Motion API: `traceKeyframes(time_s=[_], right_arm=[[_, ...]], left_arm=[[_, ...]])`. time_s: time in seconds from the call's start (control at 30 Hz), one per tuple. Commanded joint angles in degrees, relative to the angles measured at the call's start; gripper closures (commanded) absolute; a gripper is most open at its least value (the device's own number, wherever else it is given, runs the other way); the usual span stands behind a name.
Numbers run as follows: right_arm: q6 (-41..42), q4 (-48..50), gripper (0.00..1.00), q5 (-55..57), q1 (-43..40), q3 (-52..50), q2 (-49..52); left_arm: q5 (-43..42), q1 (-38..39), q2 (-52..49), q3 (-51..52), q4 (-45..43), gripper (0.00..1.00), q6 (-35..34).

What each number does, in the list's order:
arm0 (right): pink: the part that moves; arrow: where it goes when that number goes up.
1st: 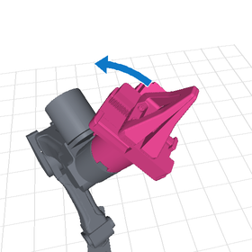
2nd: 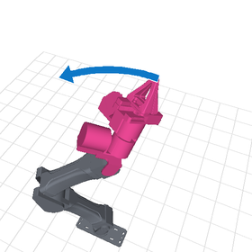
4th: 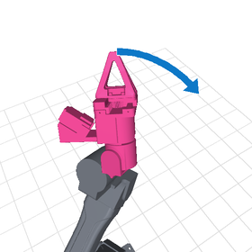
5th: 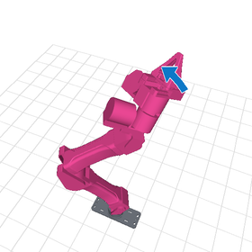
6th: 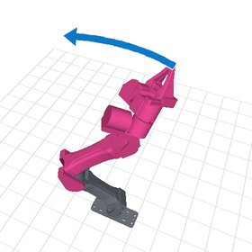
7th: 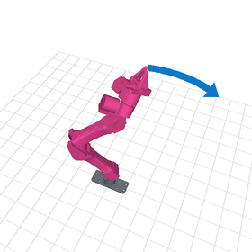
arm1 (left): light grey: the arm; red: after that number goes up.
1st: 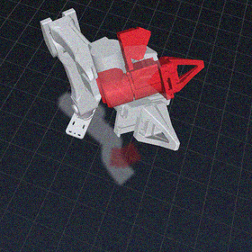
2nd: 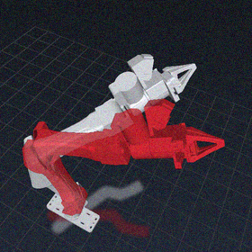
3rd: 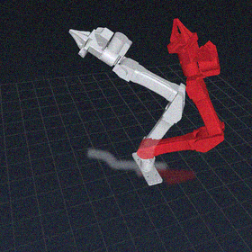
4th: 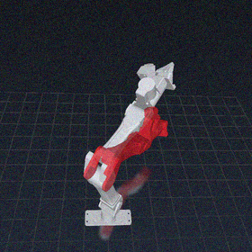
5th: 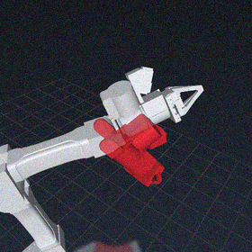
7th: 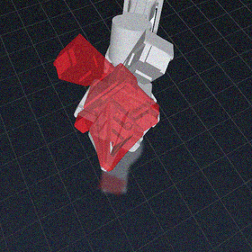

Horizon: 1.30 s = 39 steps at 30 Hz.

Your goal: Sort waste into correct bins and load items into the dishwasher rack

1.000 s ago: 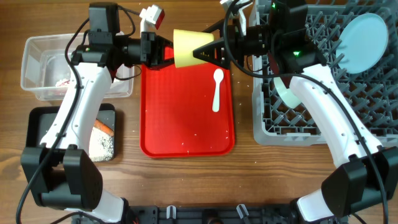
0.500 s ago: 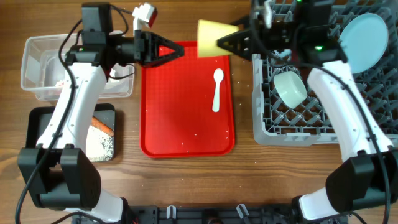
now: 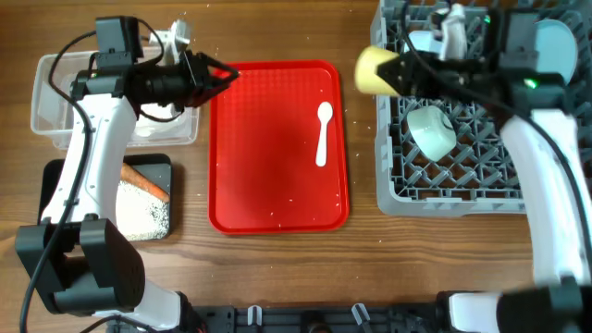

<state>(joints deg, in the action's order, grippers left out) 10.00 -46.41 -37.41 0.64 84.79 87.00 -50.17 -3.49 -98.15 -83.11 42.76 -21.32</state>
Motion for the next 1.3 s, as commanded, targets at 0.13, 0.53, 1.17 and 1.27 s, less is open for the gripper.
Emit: traceKeyframes(time_s=[0.13,0.53,1.17,1.27], right_arm=[[5.7,-12.7,0.34,35.8,-1.9,2.4,-14.7],[9.5,-23.4,0.34,41.1,-16.3,2.1,-5.9],[6.5,-20.1,0.14,40.6,-19.7,2.1,13.2],[6.5,-20.0,0.1,40.3,-19.7,2.1,13.1]], left_arm=[[32.7,-0.2,1.3,-0.4,7.3,0.59,1.8],[35.5,-0.2,1.3,-0.4,9.2,0.57,1.8],[35.5,-0.2,1.3,-0.4,11.0,0.57,1.6],[35.5,-0.2,1.3,-0.4,11.1,0.56,1.6]])
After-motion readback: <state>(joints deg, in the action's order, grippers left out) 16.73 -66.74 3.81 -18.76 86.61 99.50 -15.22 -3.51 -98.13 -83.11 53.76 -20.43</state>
